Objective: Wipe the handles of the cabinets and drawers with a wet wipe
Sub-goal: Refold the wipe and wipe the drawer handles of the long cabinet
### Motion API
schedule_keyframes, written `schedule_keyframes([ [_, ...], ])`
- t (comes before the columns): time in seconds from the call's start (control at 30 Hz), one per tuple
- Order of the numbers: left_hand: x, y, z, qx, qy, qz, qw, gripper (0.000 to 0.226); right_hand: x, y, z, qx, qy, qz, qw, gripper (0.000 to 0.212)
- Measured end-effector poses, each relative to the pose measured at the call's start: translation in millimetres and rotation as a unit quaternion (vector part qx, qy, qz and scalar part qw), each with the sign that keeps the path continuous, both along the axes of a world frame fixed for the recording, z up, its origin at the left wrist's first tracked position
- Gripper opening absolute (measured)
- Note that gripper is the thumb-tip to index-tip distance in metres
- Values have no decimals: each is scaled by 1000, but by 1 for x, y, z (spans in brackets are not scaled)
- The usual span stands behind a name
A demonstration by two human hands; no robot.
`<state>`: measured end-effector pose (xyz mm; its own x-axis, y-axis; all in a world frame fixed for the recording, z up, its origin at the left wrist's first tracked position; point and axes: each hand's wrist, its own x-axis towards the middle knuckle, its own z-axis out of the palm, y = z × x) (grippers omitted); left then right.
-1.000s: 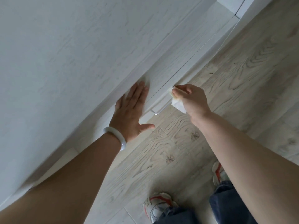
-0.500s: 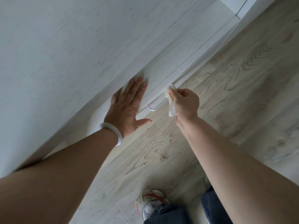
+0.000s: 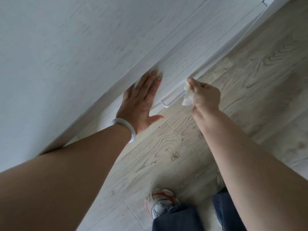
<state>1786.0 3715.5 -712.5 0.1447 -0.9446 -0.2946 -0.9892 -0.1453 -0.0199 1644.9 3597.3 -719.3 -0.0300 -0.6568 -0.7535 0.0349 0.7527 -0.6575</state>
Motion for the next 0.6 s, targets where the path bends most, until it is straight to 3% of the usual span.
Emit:
schedule_keyframes([
  [0.23,0,-1,2,-2,-1,0,1000,117,4,33,2,9,17,89,996,30],
  [0.33,0,0,1,-4,-6,-1,1000,116,-1,4,1,-3,9,31,999,20],
  [0.4,1,-1,1,-5,-2,-1,1000,116,3,8,-5,7,10,17,1000,26],
  [0.6,-1,-1,2,-11,-1,0,1000,115,1,15,0,66,1,109,992,23],
])
